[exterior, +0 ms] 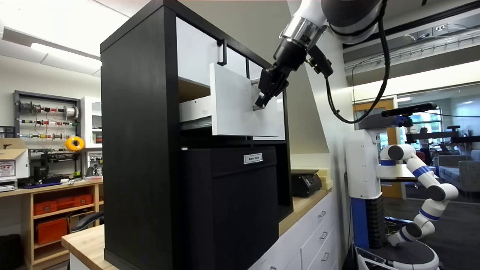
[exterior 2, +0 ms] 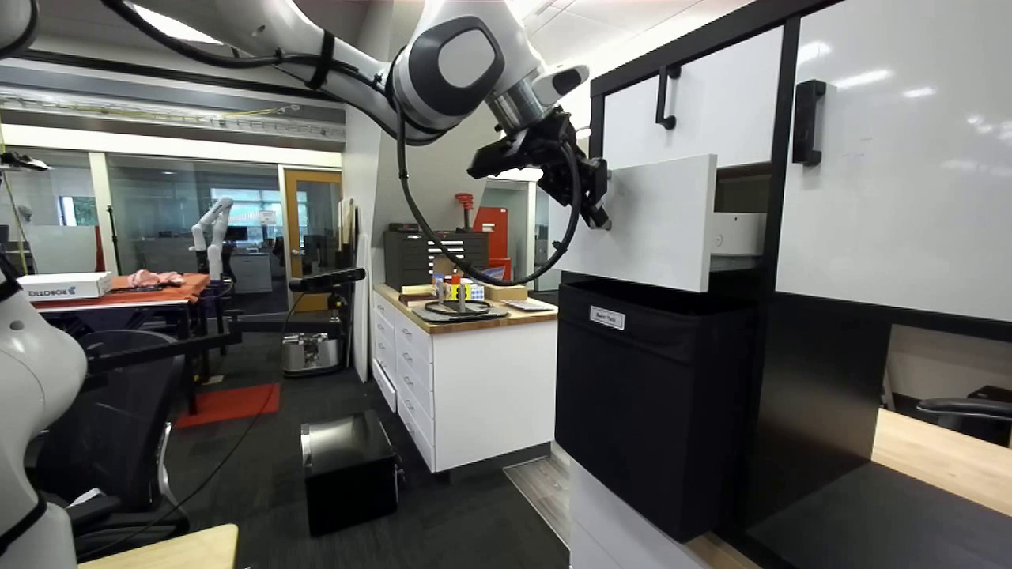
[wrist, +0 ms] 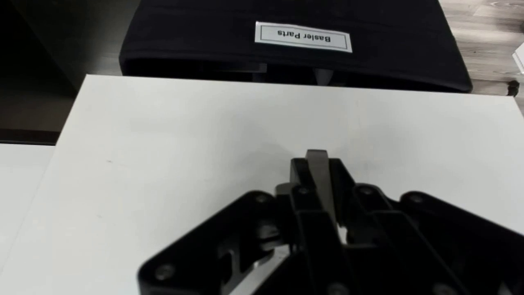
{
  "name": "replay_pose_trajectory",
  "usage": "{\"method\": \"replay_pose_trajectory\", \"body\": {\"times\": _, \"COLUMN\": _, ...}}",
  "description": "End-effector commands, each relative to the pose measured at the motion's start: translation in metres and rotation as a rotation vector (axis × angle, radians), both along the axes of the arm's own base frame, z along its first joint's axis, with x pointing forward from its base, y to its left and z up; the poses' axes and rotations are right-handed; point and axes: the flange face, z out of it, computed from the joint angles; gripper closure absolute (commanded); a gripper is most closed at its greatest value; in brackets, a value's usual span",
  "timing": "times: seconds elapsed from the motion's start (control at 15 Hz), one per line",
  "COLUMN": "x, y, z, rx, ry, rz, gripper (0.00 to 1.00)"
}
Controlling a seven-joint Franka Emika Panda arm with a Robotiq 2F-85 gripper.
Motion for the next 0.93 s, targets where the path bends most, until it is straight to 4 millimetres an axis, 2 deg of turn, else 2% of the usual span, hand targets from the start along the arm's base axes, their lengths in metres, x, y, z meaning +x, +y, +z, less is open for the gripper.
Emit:
{"method": "replay_pose_trajectory", "body": {"times": 0.0, "x": 0.042, "y": -0.021, "z": -0.002, "rx": -0.011, "ry": 0.029, "rz": -0.025, "gripper": 0.96}}
{"method": "replay_pose_trajectory", "body": {"times": 0.53, "x": 0.119, "y": -0.028, "z": -0.013, "rx": -0.001, "ry": 0.056, "rz": -0.035, "gripper": 0.96}}
{"method": "replay_pose_trajectory", "body": {"times": 0.73, "x": 0.139, "y": -0.030, "z": -0.016, "rx": 0.002, "ry": 0.058, "rz": -0.037, "gripper": 0.96}}
{"method": "replay_pose_trajectory", "body": {"times": 0.87, "x": 0.145, "y": -0.030, "z": -0.014, "rx": 0.004, "ry": 0.069, "rz": -0.038, "gripper": 0.96}}
